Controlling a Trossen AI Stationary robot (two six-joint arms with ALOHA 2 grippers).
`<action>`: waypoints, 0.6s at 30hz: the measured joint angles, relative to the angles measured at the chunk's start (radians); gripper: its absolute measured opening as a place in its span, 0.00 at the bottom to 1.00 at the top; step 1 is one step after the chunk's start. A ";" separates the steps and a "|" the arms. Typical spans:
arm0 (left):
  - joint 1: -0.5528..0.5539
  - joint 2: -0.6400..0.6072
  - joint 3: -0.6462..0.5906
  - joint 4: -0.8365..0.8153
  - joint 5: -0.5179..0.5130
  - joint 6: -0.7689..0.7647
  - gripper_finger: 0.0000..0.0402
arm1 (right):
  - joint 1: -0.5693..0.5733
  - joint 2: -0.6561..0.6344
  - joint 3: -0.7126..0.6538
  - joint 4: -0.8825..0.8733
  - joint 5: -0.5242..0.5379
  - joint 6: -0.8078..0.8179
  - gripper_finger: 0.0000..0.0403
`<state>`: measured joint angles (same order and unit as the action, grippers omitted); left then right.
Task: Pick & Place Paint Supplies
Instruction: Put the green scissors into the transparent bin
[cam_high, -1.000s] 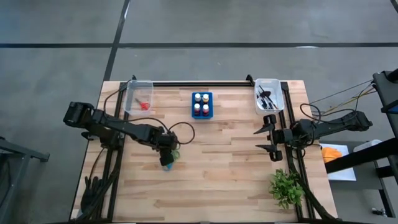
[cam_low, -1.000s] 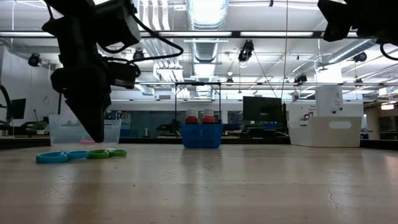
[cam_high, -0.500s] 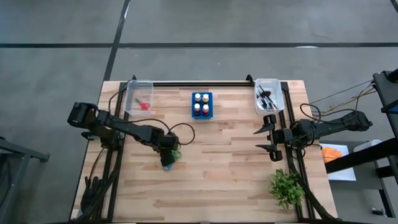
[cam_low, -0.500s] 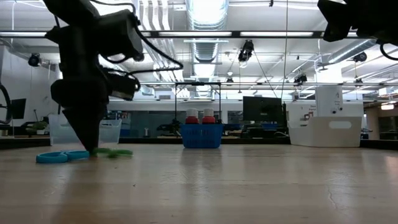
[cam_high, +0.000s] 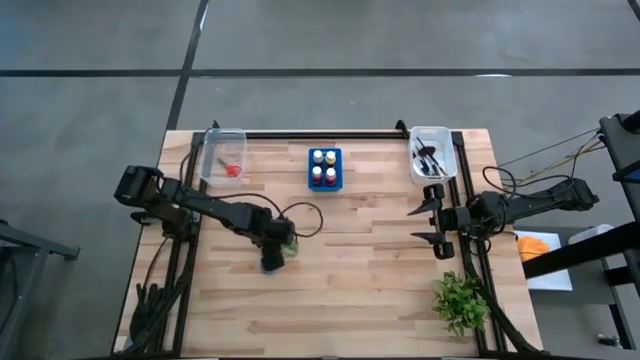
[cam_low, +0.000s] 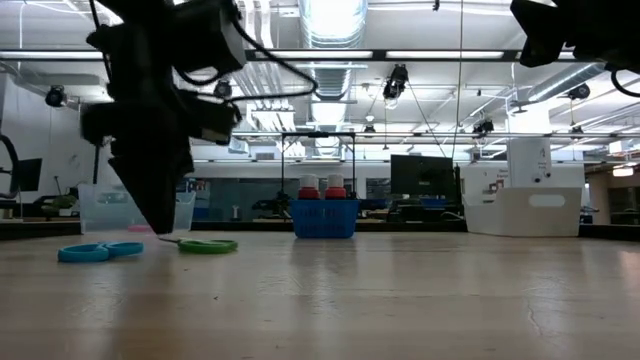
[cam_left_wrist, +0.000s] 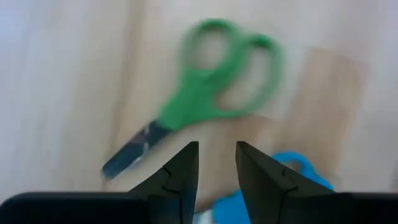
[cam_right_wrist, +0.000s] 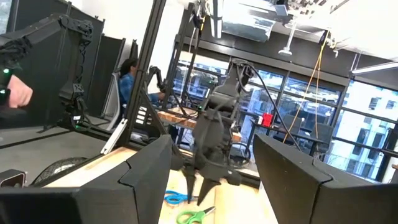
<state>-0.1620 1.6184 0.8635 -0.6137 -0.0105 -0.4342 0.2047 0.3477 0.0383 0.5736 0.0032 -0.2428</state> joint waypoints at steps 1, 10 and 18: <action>-0.015 -0.001 0.003 0.002 0.000 0.042 0.29 | 0.000 0.000 0.000 0.000 0.000 0.000 0.56; -0.171 -0.002 0.000 0.120 -0.158 0.542 0.29 | 0.000 0.001 0.000 -0.001 0.000 0.003 0.56; -0.176 -0.002 -0.004 0.182 -0.218 0.611 0.29 | 0.000 0.002 0.000 -0.001 0.000 0.005 0.56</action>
<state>-0.3384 1.6169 0.8599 -0.4313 -0.2288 0.1768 0.2047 0.3492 0.0387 0.5728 0.0032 -0.2375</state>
